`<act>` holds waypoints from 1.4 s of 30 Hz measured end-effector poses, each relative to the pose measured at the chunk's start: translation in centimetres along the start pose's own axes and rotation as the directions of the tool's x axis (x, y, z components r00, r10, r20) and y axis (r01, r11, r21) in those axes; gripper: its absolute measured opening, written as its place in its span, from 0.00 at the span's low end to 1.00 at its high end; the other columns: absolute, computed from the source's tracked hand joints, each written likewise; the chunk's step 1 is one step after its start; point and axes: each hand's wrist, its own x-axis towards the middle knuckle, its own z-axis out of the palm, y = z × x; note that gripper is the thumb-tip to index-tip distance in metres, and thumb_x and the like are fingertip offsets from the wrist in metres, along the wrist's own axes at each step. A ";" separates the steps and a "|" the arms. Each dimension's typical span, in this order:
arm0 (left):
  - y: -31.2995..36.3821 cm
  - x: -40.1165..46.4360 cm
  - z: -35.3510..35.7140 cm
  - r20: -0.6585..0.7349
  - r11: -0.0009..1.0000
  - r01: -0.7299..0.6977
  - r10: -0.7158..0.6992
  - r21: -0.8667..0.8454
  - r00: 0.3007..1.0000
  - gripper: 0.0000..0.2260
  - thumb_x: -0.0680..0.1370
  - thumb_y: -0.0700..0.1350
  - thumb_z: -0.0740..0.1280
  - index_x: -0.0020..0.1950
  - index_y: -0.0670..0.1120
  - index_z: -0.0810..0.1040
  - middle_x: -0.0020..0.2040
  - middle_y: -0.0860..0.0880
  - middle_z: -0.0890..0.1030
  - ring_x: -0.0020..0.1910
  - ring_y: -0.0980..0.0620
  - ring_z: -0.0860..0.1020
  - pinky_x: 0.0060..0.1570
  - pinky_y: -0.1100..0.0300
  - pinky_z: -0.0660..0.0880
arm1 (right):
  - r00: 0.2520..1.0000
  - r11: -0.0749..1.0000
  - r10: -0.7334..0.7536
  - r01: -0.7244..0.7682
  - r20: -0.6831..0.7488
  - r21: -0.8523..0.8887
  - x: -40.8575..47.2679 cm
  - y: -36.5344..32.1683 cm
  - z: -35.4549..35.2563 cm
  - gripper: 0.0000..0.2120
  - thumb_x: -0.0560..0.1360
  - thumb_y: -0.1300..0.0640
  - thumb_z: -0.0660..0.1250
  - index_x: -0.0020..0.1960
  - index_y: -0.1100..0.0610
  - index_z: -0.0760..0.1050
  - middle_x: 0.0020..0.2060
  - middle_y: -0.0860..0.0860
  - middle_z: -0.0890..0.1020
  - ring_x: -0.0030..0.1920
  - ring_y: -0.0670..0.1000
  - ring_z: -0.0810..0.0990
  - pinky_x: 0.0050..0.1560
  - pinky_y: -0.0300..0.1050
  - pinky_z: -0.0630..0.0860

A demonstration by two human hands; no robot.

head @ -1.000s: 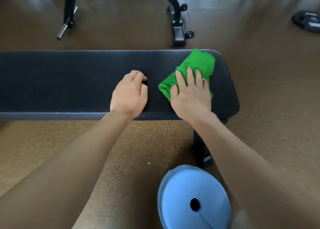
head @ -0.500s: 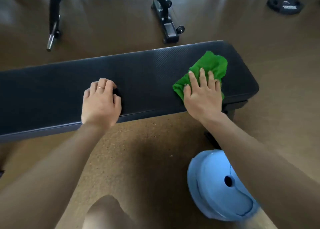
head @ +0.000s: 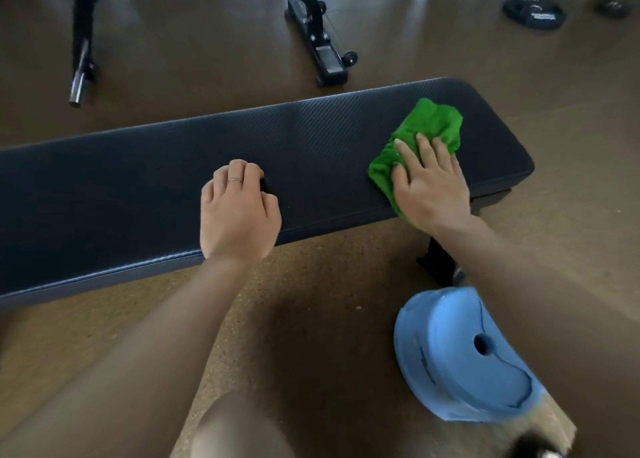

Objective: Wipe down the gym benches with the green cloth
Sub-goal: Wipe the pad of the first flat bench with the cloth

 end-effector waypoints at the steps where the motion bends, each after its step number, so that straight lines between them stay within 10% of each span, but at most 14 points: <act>1: 0.0 0.0 0.1 -0.006 1.000 0.004 -0.004 0.003 1.000 0.14 0.82 0.47 0.57 0.65 0.44 0.74 0.65 0.44 0.75 0.68 0.41 0.71 0.71 0.44 0.68 | 0.999 0.999 0.031 -0.031 -0.007 0.010 -0.2 -1.1 0.2 0.28 0.85 0.42 0.45 0.84 0.43 0.51 0.84 0.50 0.50 0.84 0.55 0.44 0.82 0.58 0.42; 10: 0.1 -0.2 0.2 -0.022 1.000 -0.005 0.005 0.018 1.000 0.13 0.81 0.44 0.59 0.63 0.43 0.74 0.62 0.44 0.76 0.66 0.40 0.72 0.67 0.44 0.68 | 0.925 0.925 -0.379 0.379 0.020 0.006 -4.5 -8.5 2.0 0.26 0.85 0.41 0.46 0.83 0.40 0.53 0.84 0.48 0.53 0.84 0.53 0.47 0.82 0.56 0.44; 17: 0.1 0.0 0.3 -0.012 0.999 0.044 -0.044 0.017 0.999 0.13 0.82 0.46 0.58 0.64 0.45 0.74 0.65 0.46 0.75 0.67 0.42 0.71 0.70 0.45 0.68 | 0.993 0.994 -0.106 0.108 0.061 -0.024 1.2 -2.1 -0.1 0.28 0.85 0.41 0.44 0.84 0.43 0.50 0.84 0.50 0.48 0.84 0.54 0.43 0.82 0.57 0.42; 26: 0.6 0.2 0.2 0.002 0.995 0.097 -0.097 0.021 0.995 0.12 0.80 0.44 0.59 0.63 0.46 0.74 0.64 0.46 0.75 0.65 0.41 0.71 0.67 0.45 0.68 | 0.868 0.871 -0.491 0.491 0.076 0.010 -1.9 -8.0 1.5 0.27 0.85 0.41 0.46 0.83 0.42 0.53 0.84 0.49 0.53 0.84 0.54 0.47 0.82 0.58 0.46; 34: 0.8 0.3 0.1 0.005 0.992 0.109 -0.110 0.056 0.994 0.15 0.80 0.48 0.55 0.63 0.46 0.73 0.65 0.46 0.75 0.65 0.42 0.71 0.68 0.44 0.69 | 0.953 0.959 -0.276 0.281 0.127 -0.024 6.6 -4.5 -0.2 0.28 0.85 0.42 0.45 0.84 0.42 0.49 0.84 0.50 0.47 0.84 0.54 0.42 0.82 0.57 0.41; 42: 0.7 0.2 0.2 0.007 0.994 0.081 -0.082 0.071 0.997 0.17 0.78 0.48 0.54 0.62 0.45 0.74 0.64 0.47 0.75 0.64 0.42 0.71 0.66 0.45 0.67 | 0.853 0.860 -0.510 0.510 0.113 0.032 4.1 -10.9 1.7 0.28 0.85 0.43 0.46 0.84 0.46 0.51 0.84 0.52 0.50 0.84 0.56 0.45 0.82 0.60 0.44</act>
